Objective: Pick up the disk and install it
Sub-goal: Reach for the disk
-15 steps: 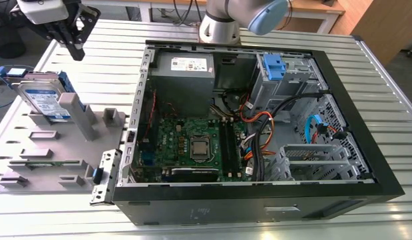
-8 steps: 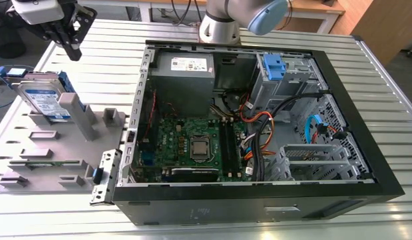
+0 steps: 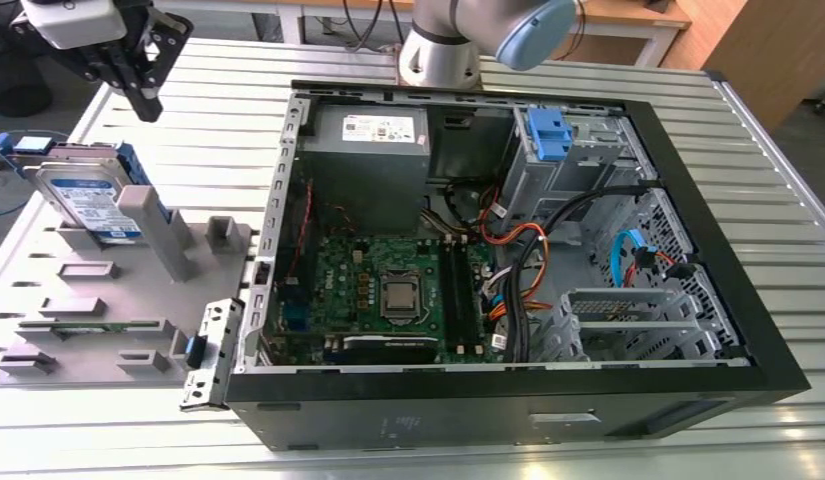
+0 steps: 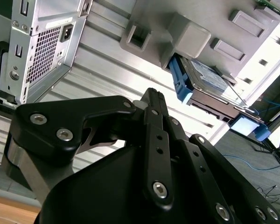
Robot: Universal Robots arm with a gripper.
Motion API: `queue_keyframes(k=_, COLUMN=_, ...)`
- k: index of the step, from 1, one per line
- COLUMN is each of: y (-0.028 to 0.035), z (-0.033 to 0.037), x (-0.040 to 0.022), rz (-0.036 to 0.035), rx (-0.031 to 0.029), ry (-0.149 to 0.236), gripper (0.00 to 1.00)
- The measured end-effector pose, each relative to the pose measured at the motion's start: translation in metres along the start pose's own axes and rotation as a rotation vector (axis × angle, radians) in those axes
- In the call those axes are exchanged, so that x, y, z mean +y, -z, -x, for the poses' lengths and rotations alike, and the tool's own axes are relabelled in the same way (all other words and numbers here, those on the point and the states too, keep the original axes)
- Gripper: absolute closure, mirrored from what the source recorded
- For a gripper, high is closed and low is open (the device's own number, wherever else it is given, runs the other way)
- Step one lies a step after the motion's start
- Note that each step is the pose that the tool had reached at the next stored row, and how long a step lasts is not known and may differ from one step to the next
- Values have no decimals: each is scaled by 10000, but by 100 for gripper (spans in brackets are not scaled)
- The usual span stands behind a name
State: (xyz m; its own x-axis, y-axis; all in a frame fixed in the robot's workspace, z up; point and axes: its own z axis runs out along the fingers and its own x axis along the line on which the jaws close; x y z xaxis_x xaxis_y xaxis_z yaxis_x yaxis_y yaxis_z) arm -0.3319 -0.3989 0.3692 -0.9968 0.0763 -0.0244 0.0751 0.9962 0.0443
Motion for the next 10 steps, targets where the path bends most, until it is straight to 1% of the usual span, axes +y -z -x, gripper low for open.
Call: queue_keyframes(k=10, y=-21, z=-70, x=-6, rz=2, rx=-2, ry=1, gripper=89)
